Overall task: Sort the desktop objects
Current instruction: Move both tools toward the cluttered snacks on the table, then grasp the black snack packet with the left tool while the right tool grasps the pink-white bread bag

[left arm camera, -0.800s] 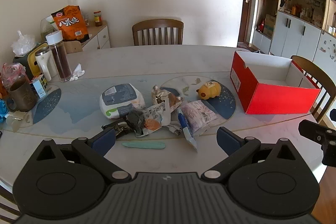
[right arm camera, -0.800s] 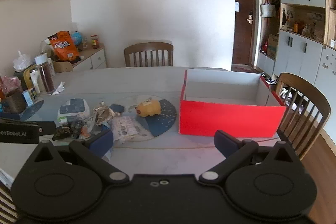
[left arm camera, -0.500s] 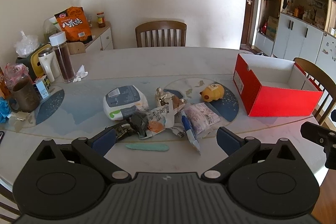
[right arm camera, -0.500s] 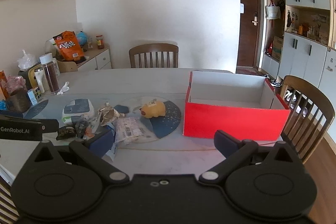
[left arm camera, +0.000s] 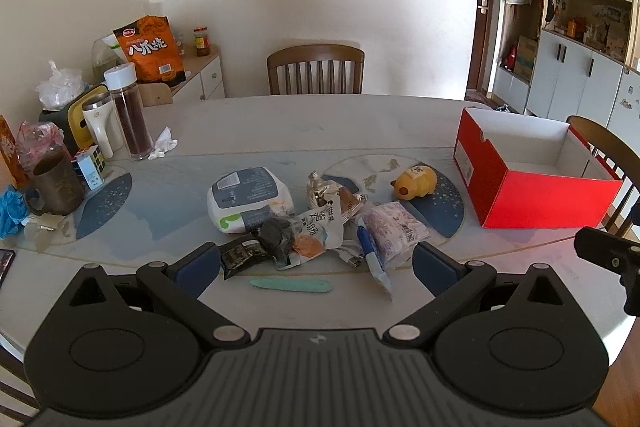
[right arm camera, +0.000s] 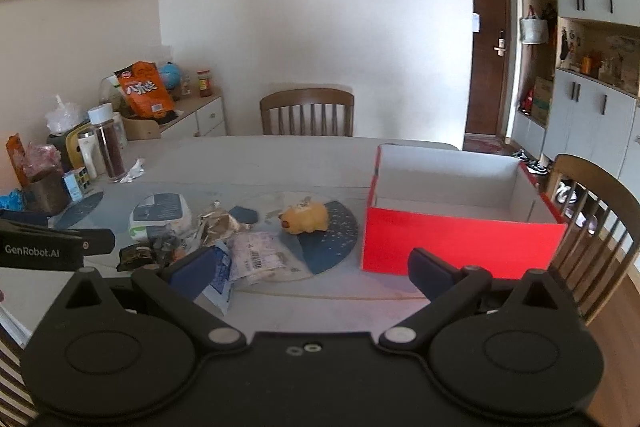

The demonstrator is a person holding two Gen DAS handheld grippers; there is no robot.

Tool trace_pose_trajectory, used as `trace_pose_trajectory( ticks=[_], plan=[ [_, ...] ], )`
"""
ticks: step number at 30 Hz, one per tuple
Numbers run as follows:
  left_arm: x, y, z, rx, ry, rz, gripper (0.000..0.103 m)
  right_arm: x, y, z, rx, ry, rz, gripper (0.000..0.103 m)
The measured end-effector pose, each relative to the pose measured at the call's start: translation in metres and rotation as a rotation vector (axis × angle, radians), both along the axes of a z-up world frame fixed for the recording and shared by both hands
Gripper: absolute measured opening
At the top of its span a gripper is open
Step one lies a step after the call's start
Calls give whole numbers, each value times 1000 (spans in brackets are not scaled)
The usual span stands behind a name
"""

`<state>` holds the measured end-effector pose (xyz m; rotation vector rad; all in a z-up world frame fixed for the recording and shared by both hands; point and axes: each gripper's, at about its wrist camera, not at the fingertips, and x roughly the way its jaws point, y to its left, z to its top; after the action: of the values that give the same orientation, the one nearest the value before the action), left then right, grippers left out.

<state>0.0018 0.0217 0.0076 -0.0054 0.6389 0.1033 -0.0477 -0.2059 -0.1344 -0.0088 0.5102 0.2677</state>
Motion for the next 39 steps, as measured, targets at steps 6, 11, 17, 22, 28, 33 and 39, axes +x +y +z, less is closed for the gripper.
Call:
trace_pose_trajectory(
  ticks=[6,11,17,22,28,33,39],
  plan=[
    [9,11,-6,-1,5,-7,103,7,15,-4,-26,-25,56,103],
    [24,26,-16,-25,12,-29,103,18,28,-10,-15,-29,94,102],
    [46,42,-27,-26,25,-62,103,36,41,-18,-2,-5,78,102],
    [65,63,-38,-41,32,-93,103,59,54,-28,-6,28,58,103],
    [88,86,-59,-29,55,-121,102,85,75,-43,-26,47,71,102],
    [105,103,-80,-12,80,-157,102,106,92,-55,-50,65,87,102],
    [121,116,-106,-5,113,-204,98,130,104,-75,-87,102,75,101]
  ],
)
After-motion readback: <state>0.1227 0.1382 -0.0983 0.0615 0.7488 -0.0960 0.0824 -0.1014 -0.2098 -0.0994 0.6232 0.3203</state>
